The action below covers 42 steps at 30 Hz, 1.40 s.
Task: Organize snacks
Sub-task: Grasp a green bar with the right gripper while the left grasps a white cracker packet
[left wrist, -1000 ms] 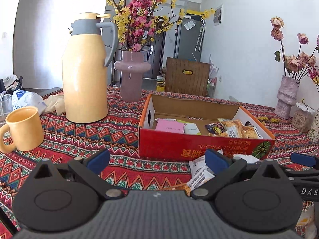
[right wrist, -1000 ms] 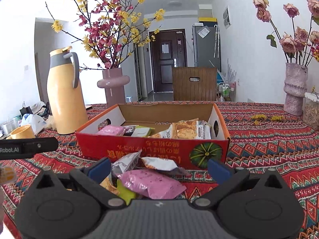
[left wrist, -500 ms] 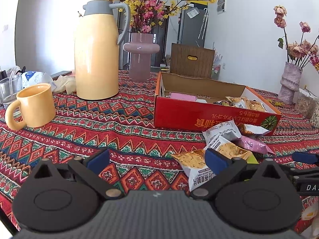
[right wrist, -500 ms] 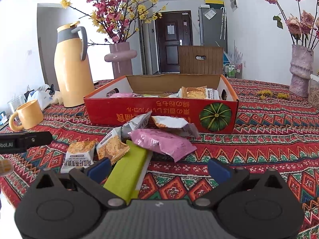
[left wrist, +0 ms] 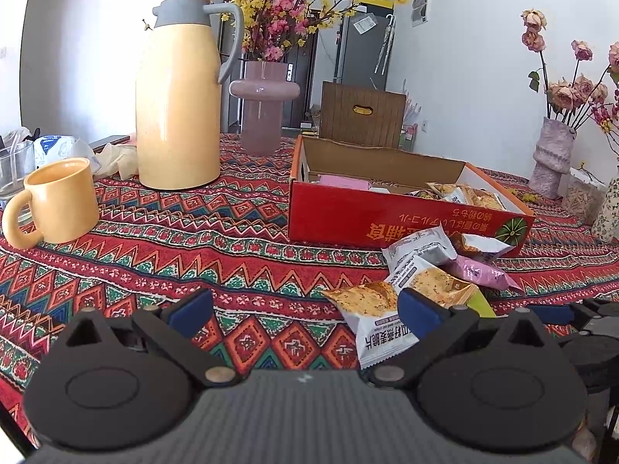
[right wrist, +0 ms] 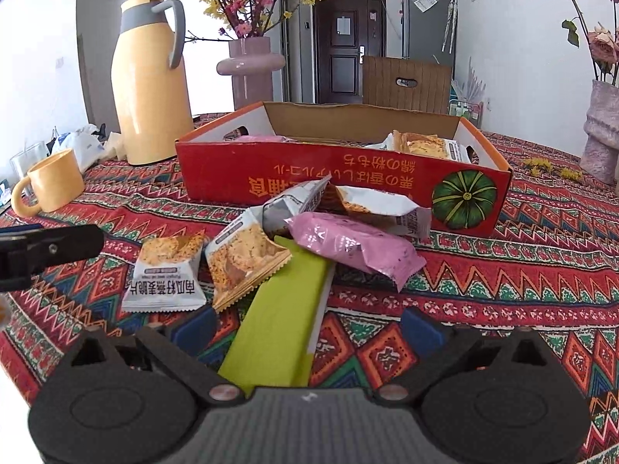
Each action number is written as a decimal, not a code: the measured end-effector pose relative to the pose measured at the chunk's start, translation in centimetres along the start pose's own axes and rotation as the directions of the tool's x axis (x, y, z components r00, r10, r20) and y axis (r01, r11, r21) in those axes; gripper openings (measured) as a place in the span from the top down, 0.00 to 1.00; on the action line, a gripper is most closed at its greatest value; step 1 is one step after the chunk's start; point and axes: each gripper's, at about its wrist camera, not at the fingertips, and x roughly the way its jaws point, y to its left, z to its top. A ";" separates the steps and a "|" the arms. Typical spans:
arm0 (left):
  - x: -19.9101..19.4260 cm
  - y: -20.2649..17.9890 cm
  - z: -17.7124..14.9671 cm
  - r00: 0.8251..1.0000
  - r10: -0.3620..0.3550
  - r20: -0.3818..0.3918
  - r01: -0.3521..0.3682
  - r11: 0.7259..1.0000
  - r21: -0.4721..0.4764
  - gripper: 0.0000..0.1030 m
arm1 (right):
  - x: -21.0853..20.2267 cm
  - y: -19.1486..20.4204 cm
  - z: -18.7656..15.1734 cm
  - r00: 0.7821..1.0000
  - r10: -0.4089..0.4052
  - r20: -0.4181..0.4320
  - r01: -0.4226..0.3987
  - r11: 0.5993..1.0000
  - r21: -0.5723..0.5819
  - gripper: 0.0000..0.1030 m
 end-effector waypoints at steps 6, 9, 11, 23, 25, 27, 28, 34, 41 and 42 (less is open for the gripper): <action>0.2 0.3 -0.1 1.000 0.003 -0.006 -0.003 1.000 -0.008 0.00 | 0.9 0.2 0.2 1.000 -0.014 -0.017 0.014 1.000 -0.013 0.27; 0.6 0.2 -0.2 1.000 0.003 -0.015 -0.003 1.000 -0.006 0.00 | 1.2 0.2 0.4 1.000 -0.003 -0.014 0.003 1.000 -0.020 0.32; 0.8 0.2 -0.3 1.000 0.005 -0.023 -0.005 1.000 -0.007 0.00 | 1.4 0.4 0.6 1.000 0.001 -0.009 -0.001 1.000 -0.031 0.36; 0.8 -0.1 -0.3 1.000 0.010 -0.028 -0.010 1.000 -0.003 0.00 | 0.7 0.1 0.2 1.000 0.025 0.000 -0.025 0.999 -0.046 0.61; 0.7 -0.2 -0.3 1.000 0.010 -0.026 -0.010 1.000 0.000 0.00 | 0.5 0.2 0.0 1.000 0.020 0.005 -0.020 0.999 -0.050 0.63; 0.6 -0.2 -0.3 1.000 0.011 -0.024 -0.011 1.000 0.000 0.00 | 0.3 0.5 -0.2 1.000 0.007 0.015 -0.006 0.998 -0.057 0.66; 0.6 -0.2 -0.3 1.000 0.012 -0.023 -0.012 1.000 0.001 0.00 | 0.1 0.6 -0.3 1.000 0.002 0.019 -0.001 0.998 -0.059 0.66; 0.4 -0.1 -0.3 1.000 0.017 -0.021 -0.017 1.000 0.001 0.00 | -0.9 0.5 -0.8 0.999 0.010 0.050 -0.008 0.999 -0.040 0.67; 0.4 -0.6 -0.3 1.000 0.014 -0.026 -0.014 1.000 0.008 0.00 | -3.4 0.1 -0.2 0.989 0.015 0.147 -0.010 0.999 -0.035 0.67; 0.5 -0.7 -0.3 1.000 0.014 -0.028 -0.014 1.000 0.009 0.00 | -3.6 0.0 -0.2 0.988 0.015 0.157 -0.010 0.999 -0.034 0.67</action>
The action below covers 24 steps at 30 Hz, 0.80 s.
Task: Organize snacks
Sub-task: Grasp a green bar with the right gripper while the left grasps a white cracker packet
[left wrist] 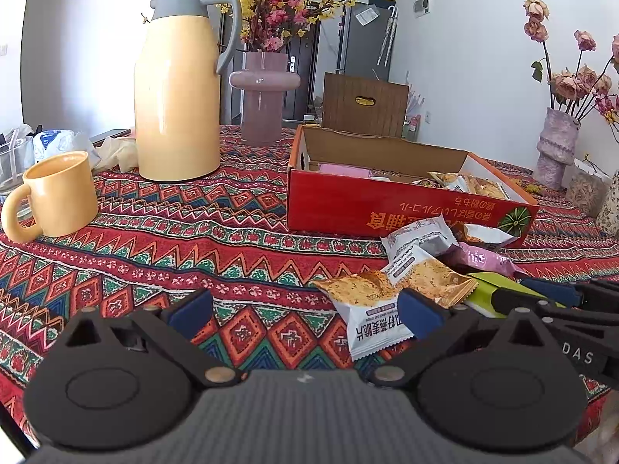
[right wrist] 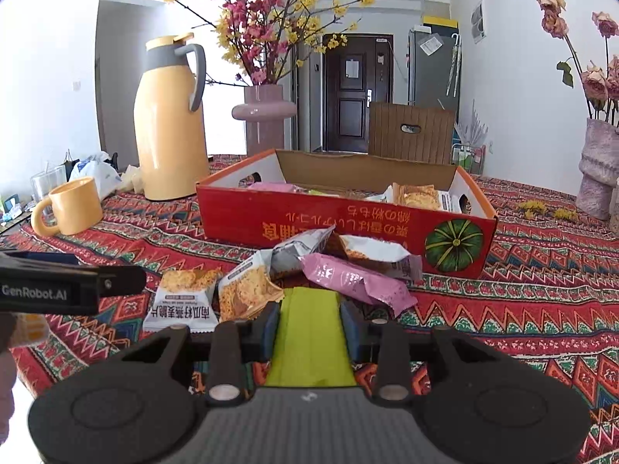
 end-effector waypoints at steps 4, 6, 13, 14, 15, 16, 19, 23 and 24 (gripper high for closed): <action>0.1 -0.3 0.0 1.000 -0.001 -0.007 0.001 1.000 0.006 0.00 | -0.8 -0.3 0.3 1.000 0.001 0.028 -0.001 1.000 -0.002 0.69; 0.1 -0.6 0.0 1.000 0.000 -0.011 0.000 1.000 0.009 0.00 | -0.8 -0.6 0.2 1.000 0.008 0.020 -0.008 1.000 -0.004 0.74; -0.1 -1.0 -0.1 1.000 -0.001 -0.010 0.001 1.000 0.019 0.00 | -0.1 -1.1 -1.2 0.999 0.025 -0.046 -0.025 1.000 0.005 0.81; -0.1 -1.1 -0.1 1.000 0.000 -0.010 0.000 1.000 0.019 0.00 | -0.1 -1.1 -1.2 0.998 0.025 -0.049 -0.025 1.000 0.007 0.79; -0.1 -1.1 -0.1 1.000 0.002 -0.010 -0.001 1.000 0.019 0.00 | -0.1 -1.3 -1.2 0.998 0.028 -0.052 -0.027 1.000 0.012 0.72; -0.2 -1.1 -0.1 1.000 0.002 -0.010 -0.001 1.000 0.018 0.00 | -0.2 -1.3 -1.3 0.998 0.030 -0.056 -0.029 0.999 0.018 0.68; -0.2 -1.2 -0.1 1.000 0.000 -0.008 0.000 1.000 0.021 0.00 | 0.0 -1.4 -1.5 0.996 0.049 -0.075 -0.047 0.998 0.030 0.59; -0.4 -1.3 -0.1 1.000 -0.003 -0.009 0.003 1.000 0.023 0.00 | 0.5 -1.3 -2.0 0.991 0.054 -0.124 -0.050 0.998 0.031 0.59; -0.4 -1.3 -0.1 1.000 -0.004 -0.009 0.004 1.000 0.024 0.00 | 0.7 -1.4 -2.2 0.989 0.049 -0.138 -0.045 0.998 0.033 0.59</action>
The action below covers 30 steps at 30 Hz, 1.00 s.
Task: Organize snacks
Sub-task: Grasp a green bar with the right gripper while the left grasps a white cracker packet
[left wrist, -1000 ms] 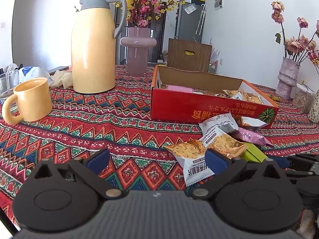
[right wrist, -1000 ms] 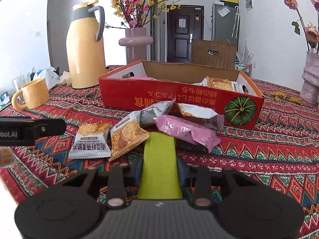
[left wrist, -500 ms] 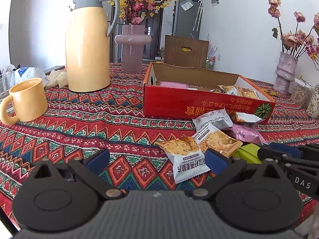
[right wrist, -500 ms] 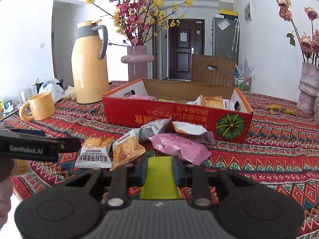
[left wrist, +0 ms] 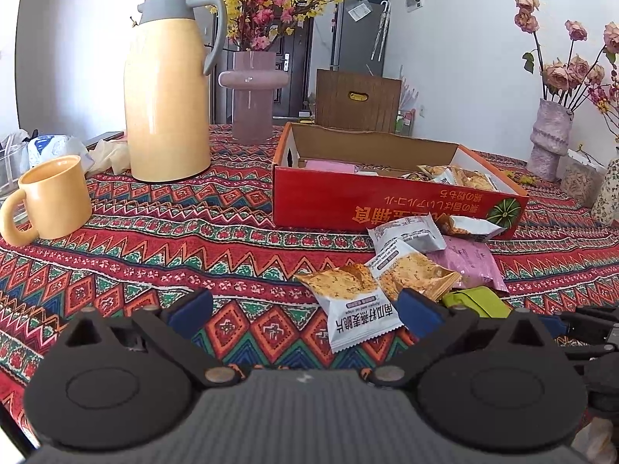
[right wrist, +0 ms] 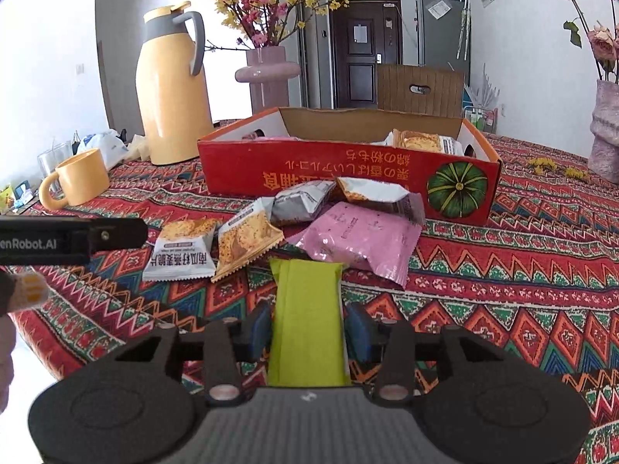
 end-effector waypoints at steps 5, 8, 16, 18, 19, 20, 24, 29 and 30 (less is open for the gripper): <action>-0.2 -0.1 -0.1 1.000 -0.001 -0.005 0.001 1.000 0.001 0.00 | -0.1 0.5 -0.2 1.000 -0.011 0.001 0.011 0.999 -0.030 0.65; -0.3 -0.2 -0.2 1.000 -0.004 -0.005 0.004 1.000 0.004 0.00 | -0.4 0.7 -0.2 1.000 -0.015 0.005 0.016 0.999 -0.041 0.67; -0.1 -0.4 -0.1 1.000 -0.004 -0.014 0.004 1.000 0.008 0.00 | -2.9 -0.2 0.5 0.994 -0.037 0.106 0.040 0.999 -0.026 0.67; 0.2 -0.6 0.0 1.000 -0.002 -0.022 0.002 1.000 0.009 0.00 | -3.3 -0.8 0.8 0.990 -0.053 0.128 0.055 0.998 -0.011 0.67; 0.5 -0.7 0.1 1.000 -0.002 -0.027 0.002 1.000 0.009 0.00 | -3.5 -1.1 0.9 0.989 -0.060 0.135 0.061 0.998 -0.004 0.67; 0.7 -0.9 0.2 1.000 -0.002 -0.030 0.002 1.000 0.009 0.00 | -3.6 -1.5 1.0 0.987 -0.069 0.143 0.069 0.998 0.005 0.67; 1.7 -1.4 0.5 0.999 0.006 -0.044 -0.005 1.000 0.012 0.00 | -3.6 -3.0 1.1 0.982 -0.106 0.154 0.102 0.994 0.036 0.67; 3.3 -2.2 1.2 0.997 0.044 -0.067 -0.043 0.999 0.004 0.00 | -3.4 -4.7 1.1 0.977 -0.143 0.158 0.132 0.988 0.076 0.67; 3.7 -2.3 1.3 0.996 0.047 -0.074 -0.047 0.999 0.000 0.02 | -3.4 -5.0 1.1 0.976 -0.147 0.159 0.136 0.987 0.081 0.67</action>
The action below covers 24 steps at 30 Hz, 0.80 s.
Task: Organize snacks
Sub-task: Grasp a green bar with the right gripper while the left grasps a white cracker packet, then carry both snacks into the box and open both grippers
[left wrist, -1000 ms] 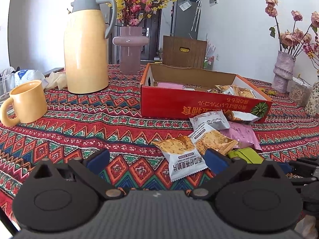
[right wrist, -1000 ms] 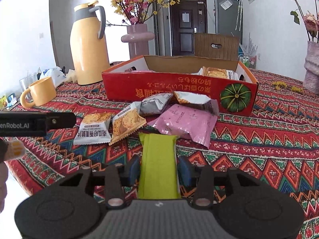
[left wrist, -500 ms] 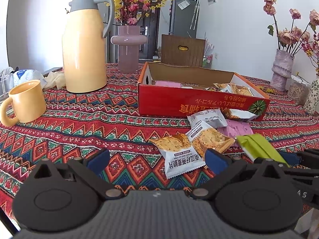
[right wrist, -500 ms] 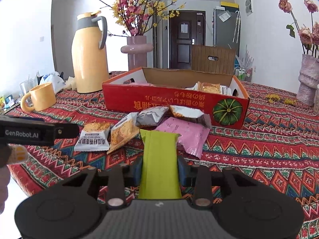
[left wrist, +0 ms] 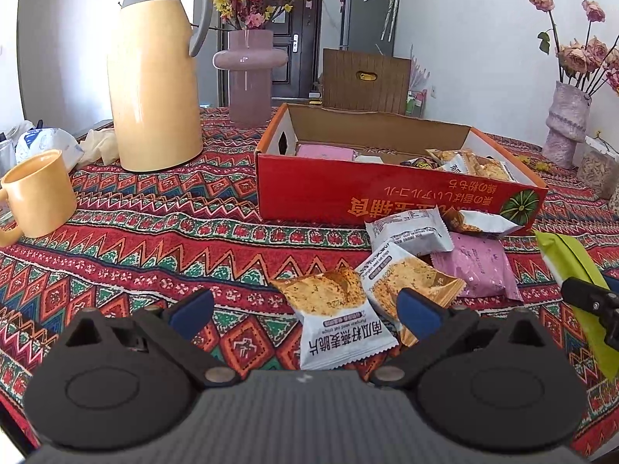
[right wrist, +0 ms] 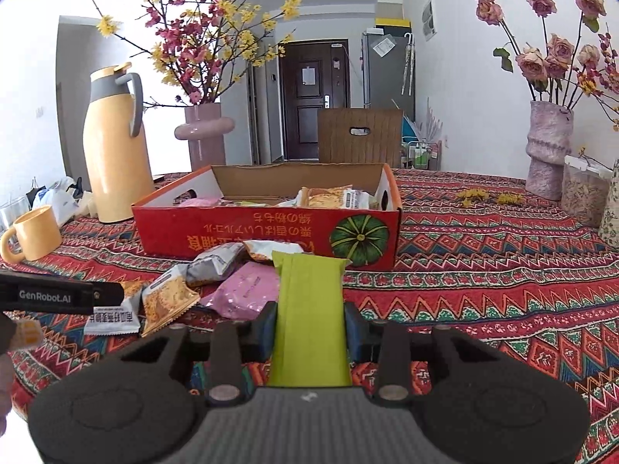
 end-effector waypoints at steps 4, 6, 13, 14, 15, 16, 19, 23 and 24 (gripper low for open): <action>1.7 -0.7 0.5 0.999 0.012 -0.052 -0.012 1.000 -0.002 0.20 | 0.3 -0.7 -0.1 1.000 -0.011 -0.001 0.011 1.000 0.016 0.67; 2.6 -0.9 0.5 0.996 0.021 -0.083 -0.021 1.000 -0.007 0.27 | 0.4 -0.9 -0.2 1.000 -0.011 -0.002 0.011 1.000 0.019 0.67; 3.2 -1.1 0.3 0.995 0.007 -0.101 -0.008 1.000 -0.010 0.56 | 0.8 -1.0 -0.4 1.000 -0.009 -0.010 0.009 1.000 0.027 0.67; 3.1 -1.0 0.3 0.995 0.007 -0.100 -0.008 1.000 -0.011 0.56 | 0.8 -1.0 -0.4 1.000 -0.008 -0.011 0.008 1.000 0.027 0.67; 3.0 -1.0 0.2 0.995 0.006 -0.097 -0.007 1.000 -0.011 0.56 | 0.8 -1.0 -0.4 1.000 -0.007 -0.011 0.008 1.000 0.027 0.67; 3.0 -0.9 0.2 0.996 0.004 -0.094 -0.005 1.000 -0.012 0.57 | 0.8 -0.9 -0.4 1.000 -0.007 -0.011 0.007 1.000 0.027 0.67; 2.4 -0.8 0.3 0.997 0.003 -0.079 -0.004 1.000 -0.012 0.57 | 0.7 -0.8 -0.4 1.000 -0.008 -0.009 0.008 1.000 0.026 0.67; 1.5 -0.7 0.6 0.999 -0.002 -0.052 0.002 1.000 -0.012 0.57 | 0.6 -0.7 -0.2 1.000 -0.013 -0.002 0.013 1.000 0.026 0.67; 1.3 -0.8 0.7 0.999 -0.004 -0.044 0.003 1.000 -0.011 0.57 | 0.6 -0.7 -0.1 1.000 -0.014 -0.001 0.014 1.000 0.026 0.66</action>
